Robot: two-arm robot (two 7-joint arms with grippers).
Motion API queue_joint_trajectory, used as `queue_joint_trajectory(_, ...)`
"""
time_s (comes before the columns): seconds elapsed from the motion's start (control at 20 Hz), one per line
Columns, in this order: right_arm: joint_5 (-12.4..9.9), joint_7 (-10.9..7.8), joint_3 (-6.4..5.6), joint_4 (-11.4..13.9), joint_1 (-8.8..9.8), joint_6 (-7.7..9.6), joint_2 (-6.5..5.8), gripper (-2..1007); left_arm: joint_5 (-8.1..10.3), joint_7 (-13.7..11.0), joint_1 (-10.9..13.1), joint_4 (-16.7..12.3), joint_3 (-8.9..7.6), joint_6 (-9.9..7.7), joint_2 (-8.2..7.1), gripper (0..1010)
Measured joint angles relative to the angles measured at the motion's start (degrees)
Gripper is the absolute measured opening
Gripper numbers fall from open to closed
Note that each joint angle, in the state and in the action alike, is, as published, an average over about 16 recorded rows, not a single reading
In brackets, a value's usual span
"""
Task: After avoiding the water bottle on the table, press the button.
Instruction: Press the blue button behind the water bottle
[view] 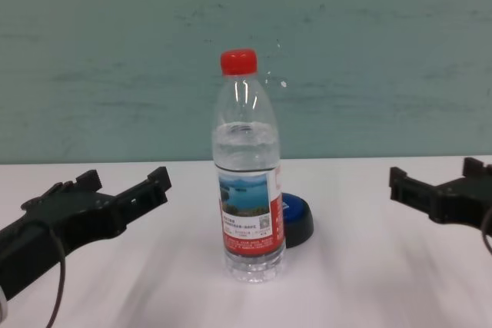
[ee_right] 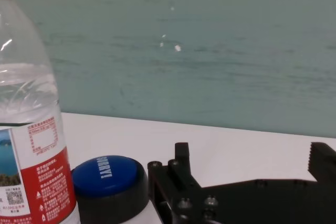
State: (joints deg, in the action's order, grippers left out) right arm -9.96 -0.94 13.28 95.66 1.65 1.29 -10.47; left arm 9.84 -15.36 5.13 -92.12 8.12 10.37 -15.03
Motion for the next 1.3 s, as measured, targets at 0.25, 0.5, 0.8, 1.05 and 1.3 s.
queue_joint_trajectory(0.25,0.43,-2.03,-0.73,-1.24,-2.10,0.99,0.21,1004,0.00,-0.02,0.00,0.03,0.00,0.00,0.00,1010)
queue_joint_trajectory(0.5,0.70,-3.99,-1.35,-3.44,-4.60,1.30,0.77,1004,0.00,-0.02,0.00,0.05,0.00,0.00,0.00,1010)
queue_joint_trajectory(0.8,1.06,-6.12,-2.05,-6.78,-7.98,1.06,1.51,1004,0.00,-0.02,0.00,0.06,0.00,0.00,0.00,1010)
queue_joint_trajectory(1.05,1.08,-7.87,-2.45,-10.03,-10.84,0.64,2.01,1004,0.01,-0.02,0.00,0.06,0.00,-0.01,0.00,1010)
queue_joint_trajectory(1.3,0.72,-9.39,-2.63,-13.44,-13.54,0.11,2.41,1004,0.01,-0.02,0.00,0.06,0.00,-0.01,0.00,1010)
